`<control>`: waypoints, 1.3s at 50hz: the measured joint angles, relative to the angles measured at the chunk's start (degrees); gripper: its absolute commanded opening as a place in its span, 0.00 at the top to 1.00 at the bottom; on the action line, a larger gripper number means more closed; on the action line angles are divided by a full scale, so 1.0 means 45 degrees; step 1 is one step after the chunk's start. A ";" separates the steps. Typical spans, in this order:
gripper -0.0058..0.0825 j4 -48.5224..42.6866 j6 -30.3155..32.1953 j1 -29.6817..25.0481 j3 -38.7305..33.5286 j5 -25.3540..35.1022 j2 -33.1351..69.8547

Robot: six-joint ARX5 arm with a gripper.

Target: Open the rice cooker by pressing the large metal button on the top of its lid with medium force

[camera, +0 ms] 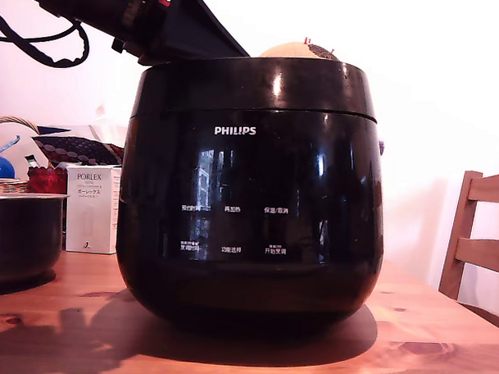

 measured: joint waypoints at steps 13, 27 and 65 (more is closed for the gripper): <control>0.96 0.0112 0.0010 0.0000 0.0374 0.0063 0.0607; 0.96 0.0117 0.0097 0.0000 0.0427 0.0083 0.0748; 0.96 0.0146 0.0282 0.0000 -0.0049 0.0083 0.0568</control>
